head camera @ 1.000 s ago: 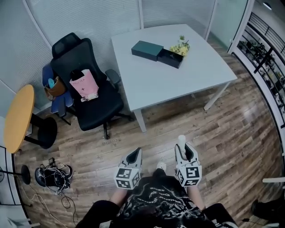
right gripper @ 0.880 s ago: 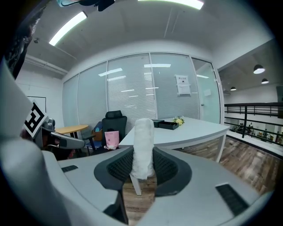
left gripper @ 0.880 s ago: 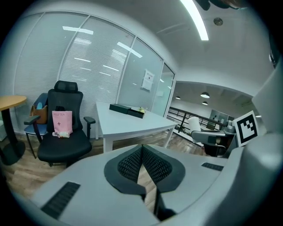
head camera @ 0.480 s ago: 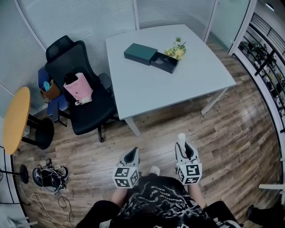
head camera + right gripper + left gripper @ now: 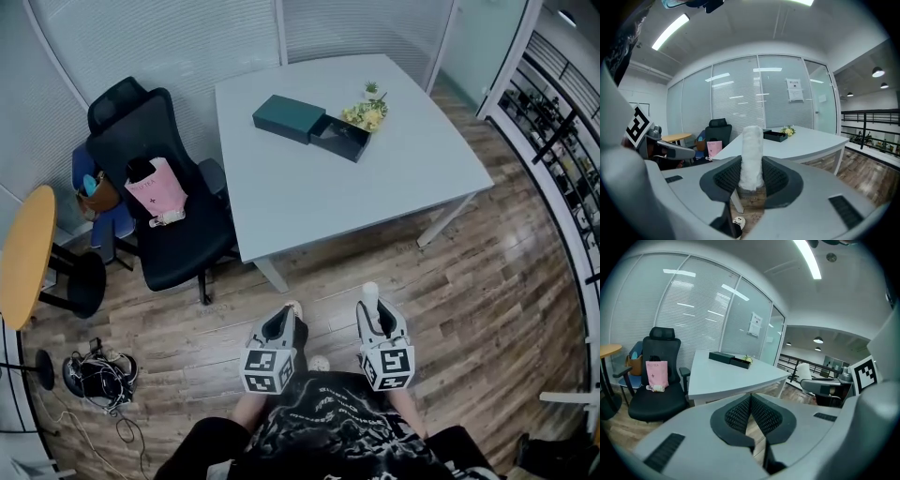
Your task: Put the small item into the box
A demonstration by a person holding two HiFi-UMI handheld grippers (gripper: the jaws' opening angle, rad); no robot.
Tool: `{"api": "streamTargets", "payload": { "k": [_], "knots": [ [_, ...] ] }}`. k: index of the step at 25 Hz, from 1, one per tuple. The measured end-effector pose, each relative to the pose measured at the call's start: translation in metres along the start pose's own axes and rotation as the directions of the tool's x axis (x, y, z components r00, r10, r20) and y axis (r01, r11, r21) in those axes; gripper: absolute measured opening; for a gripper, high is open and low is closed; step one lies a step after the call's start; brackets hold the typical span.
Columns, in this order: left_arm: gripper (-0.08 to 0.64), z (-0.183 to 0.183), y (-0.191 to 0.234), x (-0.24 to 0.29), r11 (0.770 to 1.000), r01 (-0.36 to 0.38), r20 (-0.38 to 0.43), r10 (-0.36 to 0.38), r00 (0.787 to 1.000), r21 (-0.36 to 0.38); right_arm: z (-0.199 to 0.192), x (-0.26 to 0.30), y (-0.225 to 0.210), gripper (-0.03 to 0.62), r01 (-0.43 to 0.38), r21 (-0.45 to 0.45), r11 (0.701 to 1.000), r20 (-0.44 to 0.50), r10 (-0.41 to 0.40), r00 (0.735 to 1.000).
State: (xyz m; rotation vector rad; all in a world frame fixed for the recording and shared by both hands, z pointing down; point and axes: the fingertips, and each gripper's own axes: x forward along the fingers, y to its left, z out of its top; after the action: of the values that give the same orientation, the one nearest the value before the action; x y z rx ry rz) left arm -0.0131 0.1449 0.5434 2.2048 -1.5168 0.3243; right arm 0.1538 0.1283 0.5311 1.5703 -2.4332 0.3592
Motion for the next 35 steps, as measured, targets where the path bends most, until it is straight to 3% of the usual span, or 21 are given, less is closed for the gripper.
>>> {"api": "streamTargets", "payload": {
  "k": [9,20,35],
  "knots": [
    [0.018,0.033,0.021,0.070,0.998,0.060,-0.020,-0.059,0.998,0.037,0.028,0.060,-0.026,0.138,0.056,-0.003,0.998,0.002,-0.056,0.998],
    [0.018,0.099,0.065,0.155,0.990,0.117,0.004,-0.118,0.993,0.085,0.061,0.146,-0.038,0.138,0.106,0.016,0.994,-0.014,-0.105,0.994],
    [0.018,0.136,0.119,0.222,0.974,0.191,-0.020,-0.190,0.982,0.123,0.074,0.226,-0.046,0.138,0.185,0.038,0.982,-0.062,-0.183,0.981]
  ]
}}
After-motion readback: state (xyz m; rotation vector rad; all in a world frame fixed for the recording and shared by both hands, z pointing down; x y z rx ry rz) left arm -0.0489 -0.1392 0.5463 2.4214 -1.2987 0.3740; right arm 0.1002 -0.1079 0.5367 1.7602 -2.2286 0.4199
